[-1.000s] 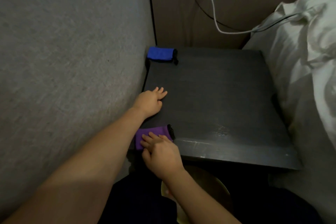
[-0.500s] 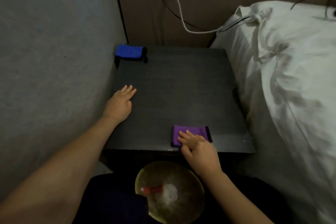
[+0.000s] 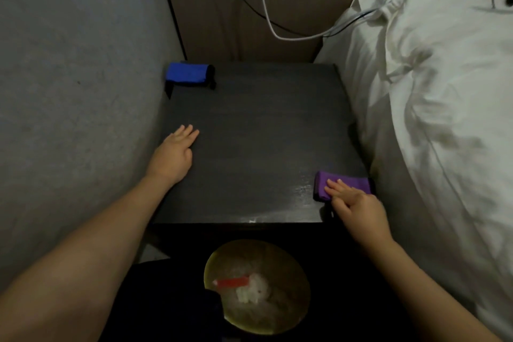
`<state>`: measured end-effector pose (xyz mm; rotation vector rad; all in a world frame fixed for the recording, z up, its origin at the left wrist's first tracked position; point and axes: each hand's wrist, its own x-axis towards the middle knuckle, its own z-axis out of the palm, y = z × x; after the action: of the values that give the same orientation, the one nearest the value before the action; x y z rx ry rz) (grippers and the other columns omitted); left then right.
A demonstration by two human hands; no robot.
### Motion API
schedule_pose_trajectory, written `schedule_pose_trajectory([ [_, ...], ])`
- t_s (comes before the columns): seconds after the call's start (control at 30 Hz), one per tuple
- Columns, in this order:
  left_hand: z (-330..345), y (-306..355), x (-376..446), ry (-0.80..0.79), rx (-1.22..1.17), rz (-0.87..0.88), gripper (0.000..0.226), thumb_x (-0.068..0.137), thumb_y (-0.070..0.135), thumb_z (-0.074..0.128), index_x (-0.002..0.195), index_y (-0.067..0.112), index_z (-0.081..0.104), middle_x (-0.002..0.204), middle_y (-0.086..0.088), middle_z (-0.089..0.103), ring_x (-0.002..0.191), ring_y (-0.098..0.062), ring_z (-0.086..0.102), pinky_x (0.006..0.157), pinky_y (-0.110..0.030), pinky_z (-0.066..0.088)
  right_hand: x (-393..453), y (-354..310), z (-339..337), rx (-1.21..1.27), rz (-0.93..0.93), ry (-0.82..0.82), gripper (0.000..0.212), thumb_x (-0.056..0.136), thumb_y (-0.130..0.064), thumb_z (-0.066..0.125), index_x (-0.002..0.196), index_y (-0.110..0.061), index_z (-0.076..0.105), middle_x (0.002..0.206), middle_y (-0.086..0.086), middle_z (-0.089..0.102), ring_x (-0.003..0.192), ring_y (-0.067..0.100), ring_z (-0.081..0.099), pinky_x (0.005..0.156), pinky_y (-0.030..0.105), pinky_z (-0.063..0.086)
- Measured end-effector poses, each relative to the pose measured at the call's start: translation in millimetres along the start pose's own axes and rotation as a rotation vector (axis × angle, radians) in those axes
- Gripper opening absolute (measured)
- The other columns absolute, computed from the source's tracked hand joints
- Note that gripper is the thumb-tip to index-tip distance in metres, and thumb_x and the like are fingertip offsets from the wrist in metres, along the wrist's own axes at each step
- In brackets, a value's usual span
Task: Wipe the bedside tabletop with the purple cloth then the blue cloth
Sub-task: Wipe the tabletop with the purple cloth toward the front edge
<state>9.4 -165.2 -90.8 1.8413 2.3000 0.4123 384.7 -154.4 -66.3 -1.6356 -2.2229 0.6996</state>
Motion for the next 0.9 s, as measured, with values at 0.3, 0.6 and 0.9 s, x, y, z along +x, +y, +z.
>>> schedule_pose_trajectory([
  [0.3, -1, 1, 1, -0.009, 0.014, 0.004, 0.055, 0.087, -0.002, 0.037, 0.141, 0.009, 0.034, 0.153, -0.010, 0.027, 0.144, -0.022, 0.021, 0.119, -0.033, 0.015, 0, 20, -13, -0.049, 0.110, 0.042, 0.031, 0.087, -0.008, 0.054, 0.116, -0.014, 0.064, 0.132, 0.001, 0.056, 0.129, 0.012, 0.044, 0.107, 0.030, 0.034],
  [0.6, 0, 1, 1, 0.007, 0.001, 0.004, 0.055, 0.086, -0.002, 0.039, 0.140, 0.008, 0.036, 0.152, -0.011, 0.029, 0.143, -0.022, 0.022, 0.118, -0.034, 0.015, -34, 9, 2, -0.144, 0.111, 0.017, 0.049, 0.079, -0.029, 0.038, 0.119, -0.015, 0.062, 0.132, 0.000, 0.056, 0.129, 0.017, 0.045, 0.107, 0.029, 0.033],
  [0.9, -3, 3, -1, 0.019, -0.013, 0.002, 0.054, 0.087, -0.001, 0.038, 0.140, 0.009, 0.036, 0.153, -0.010, 0.028, 0.144, -0.021, 0.022, 0.118, -0.033, 0.015, -29, -67, 50, -0.158, -0.109, -0.088, 0.045, 0.080, -0.028, 0.041, 0.114, -0.013, 0.065, 0.126, 0.001, 0.061, 0.123, 0.019, 0.053, 0.104, 0.030, 0.032],
])
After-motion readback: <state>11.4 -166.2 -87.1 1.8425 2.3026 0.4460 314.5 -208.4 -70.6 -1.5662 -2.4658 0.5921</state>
